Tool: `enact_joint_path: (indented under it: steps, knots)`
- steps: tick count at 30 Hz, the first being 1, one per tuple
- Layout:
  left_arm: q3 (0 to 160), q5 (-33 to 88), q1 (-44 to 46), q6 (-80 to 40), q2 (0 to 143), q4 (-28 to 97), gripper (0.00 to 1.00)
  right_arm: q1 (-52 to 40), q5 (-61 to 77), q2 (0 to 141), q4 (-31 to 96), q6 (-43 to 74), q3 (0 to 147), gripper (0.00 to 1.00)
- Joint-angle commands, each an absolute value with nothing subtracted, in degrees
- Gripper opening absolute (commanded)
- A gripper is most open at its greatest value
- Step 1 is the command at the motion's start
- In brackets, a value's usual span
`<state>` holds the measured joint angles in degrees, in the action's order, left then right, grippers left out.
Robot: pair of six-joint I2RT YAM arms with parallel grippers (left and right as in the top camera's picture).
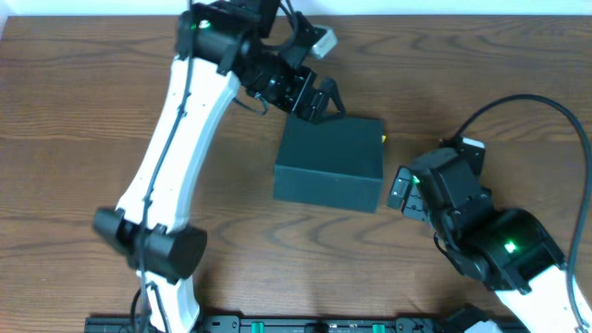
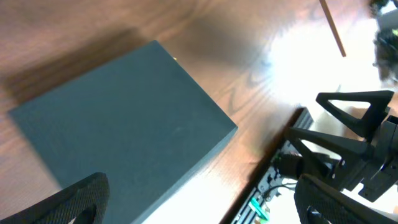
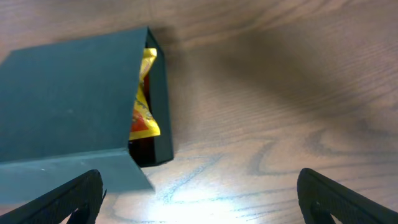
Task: Pack container
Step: 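Swing the lid forward and down over the box with the left gripper, then bring both grippers to the closed box's left and right sides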
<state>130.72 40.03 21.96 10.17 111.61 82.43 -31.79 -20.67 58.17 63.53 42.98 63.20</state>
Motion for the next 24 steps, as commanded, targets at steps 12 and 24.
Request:
enact_joint_path:
  steps: [12, 24]
  knots:
    - [129.2, 22.7, 25.0, 3.9, 105.4, 89.5, 0.96, -32.2, -22.9, 60.9, 62.2, 37.8, 63.3, 0.99]
    - [128.8, 0.1, 25.5, -7.1, 93.1, 96.8, 0.96, -32.2, -14.5, 73.6, 49.2, 30.9, 63.3, 0.99]
